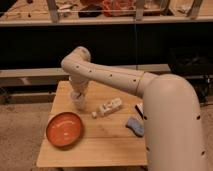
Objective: Place the pepper in the ceramic cup
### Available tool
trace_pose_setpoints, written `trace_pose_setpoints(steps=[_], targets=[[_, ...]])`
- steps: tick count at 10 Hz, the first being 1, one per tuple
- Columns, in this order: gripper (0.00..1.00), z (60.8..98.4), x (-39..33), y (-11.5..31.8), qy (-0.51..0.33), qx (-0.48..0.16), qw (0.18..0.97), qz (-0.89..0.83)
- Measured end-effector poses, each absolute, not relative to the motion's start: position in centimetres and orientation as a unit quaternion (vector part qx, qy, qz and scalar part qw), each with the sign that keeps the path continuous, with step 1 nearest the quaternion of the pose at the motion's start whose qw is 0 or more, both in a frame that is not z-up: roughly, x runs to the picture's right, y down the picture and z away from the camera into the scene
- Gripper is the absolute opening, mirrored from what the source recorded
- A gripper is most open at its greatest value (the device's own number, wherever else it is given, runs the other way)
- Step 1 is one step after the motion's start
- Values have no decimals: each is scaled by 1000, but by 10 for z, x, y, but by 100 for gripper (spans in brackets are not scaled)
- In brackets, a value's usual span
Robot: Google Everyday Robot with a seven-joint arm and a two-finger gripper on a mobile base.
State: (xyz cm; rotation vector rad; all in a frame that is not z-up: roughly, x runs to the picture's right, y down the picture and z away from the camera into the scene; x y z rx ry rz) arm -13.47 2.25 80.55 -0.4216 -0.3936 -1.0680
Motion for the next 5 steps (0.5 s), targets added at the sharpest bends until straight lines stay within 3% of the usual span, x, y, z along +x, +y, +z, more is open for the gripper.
trace_pose_setpoints(steps=[5], targets=[[3,808,-138,22,-188,-188,818,-511]])
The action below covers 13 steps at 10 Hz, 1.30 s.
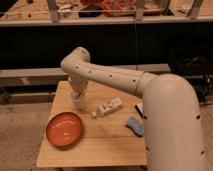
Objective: Place the pepper in the ceramic cup
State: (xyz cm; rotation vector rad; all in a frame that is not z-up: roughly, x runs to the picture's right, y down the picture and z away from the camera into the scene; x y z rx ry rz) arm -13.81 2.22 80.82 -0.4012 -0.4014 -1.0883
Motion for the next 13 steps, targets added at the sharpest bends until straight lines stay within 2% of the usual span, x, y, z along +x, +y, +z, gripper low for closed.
trace_pose_setpoints(steps=[13], targets=[[3,815,-142,21,-193,-163,807,-533]])
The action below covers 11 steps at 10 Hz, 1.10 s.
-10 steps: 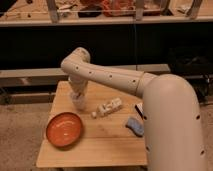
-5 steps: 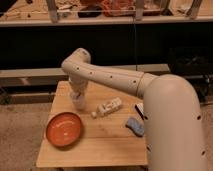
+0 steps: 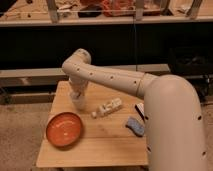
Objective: Place the pepper in the ceramic cup
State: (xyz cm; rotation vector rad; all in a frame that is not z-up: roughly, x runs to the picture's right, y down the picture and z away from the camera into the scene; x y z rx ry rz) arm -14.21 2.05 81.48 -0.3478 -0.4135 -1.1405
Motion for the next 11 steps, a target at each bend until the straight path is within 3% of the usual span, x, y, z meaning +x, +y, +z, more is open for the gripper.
trace_pose_setpoints(steps=[11], targets=[[3,820,-143,19,-191,-139,803,-547]])
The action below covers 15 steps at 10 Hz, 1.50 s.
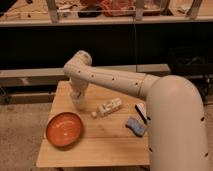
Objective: Place the pepper in the ceramic cup
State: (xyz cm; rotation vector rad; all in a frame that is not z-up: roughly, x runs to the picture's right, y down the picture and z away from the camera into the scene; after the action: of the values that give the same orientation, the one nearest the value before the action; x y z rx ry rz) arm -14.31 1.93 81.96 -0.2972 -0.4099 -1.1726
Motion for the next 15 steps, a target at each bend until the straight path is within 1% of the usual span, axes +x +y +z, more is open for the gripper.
trace_pose_setpoints(steps=[5,8,9,12,14,15], targets=[[3,822,-145,20,-191,-128,801,-552],[9,823,-144,21,-191,-124,800,-555],[14,823,-144,21,-192,-122,800,-555],[17,824,-144,22,-192,-117,799,-558],[31,825,-143,23,-192,-115,798,-560],[41,825,-143,23,-193,-115,798,-560]])
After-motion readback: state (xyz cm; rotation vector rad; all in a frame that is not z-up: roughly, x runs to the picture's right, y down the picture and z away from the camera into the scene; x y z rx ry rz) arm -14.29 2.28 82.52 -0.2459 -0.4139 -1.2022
